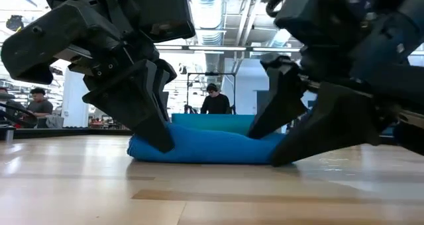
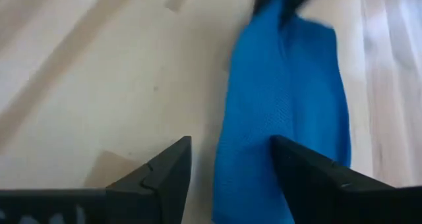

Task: Roll microfiber towels into tight, uniform cylinder then place into a basket
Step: Roll the blue microfiber towel

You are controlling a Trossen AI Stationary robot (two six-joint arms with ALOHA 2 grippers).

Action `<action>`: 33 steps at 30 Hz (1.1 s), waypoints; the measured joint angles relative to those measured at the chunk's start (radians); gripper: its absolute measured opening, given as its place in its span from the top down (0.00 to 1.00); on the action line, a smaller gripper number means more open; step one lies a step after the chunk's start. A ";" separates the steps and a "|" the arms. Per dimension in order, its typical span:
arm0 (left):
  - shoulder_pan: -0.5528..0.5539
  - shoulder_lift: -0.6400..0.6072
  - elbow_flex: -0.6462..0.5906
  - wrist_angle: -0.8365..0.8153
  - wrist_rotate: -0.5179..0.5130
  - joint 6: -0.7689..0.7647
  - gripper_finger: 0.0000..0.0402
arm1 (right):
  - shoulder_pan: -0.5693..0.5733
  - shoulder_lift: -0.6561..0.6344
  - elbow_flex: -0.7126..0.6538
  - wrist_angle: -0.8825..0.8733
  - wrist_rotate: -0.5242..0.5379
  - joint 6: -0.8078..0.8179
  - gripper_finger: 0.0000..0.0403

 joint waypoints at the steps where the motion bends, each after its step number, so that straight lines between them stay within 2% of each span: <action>1: 0.000 0.000 0.000 0.000 -0.002 0.000 0.95 | -0.008 0.000 0.002 -0.014 0.000 0.034 0.43; 5: 0.000 -0.001 0.002 0.006 -0.008 0.008 0.94 | -0.041 -0.002 0.003 -0.053 -0.025 0.181 0.45; 8: 0.000 -0.001 0.002 0.009 -0.010 0.015 0.94 | -0.062 -0.003 0.003 -0.061 -0.088 0.246 0.48; 11: 0.000 -0.001 0.002 0.010 -0.010 0.015 0.93 | -0.080 -0.005 0.004 -0.069 -0.128 0.346 0.53; 20: 0.000 -0.002 0.002 0.007 -0.010 0.014 0.93 | -0.133 -0.007 0.005 -0.073 -0.354 0.653 0.92; 27: 0.001 -0.027 0.003 -0.009 -0.022 0.048 0.92 | -0.167 -0.001 0.002 -0.008 -0.595 0.902 0.91; 30: 0.001 -0.049 0.003 -0.015 -0.017 0.075 0.88 | -0.179 0.000 0.001 0.000 -0.654 0.982 0.88; 33: 0.001 -0.075 0.003 -0.042 0.020 0.109 0.83 | -0.189 0.000 0.001 -0.015 -0.700 1.040 0.91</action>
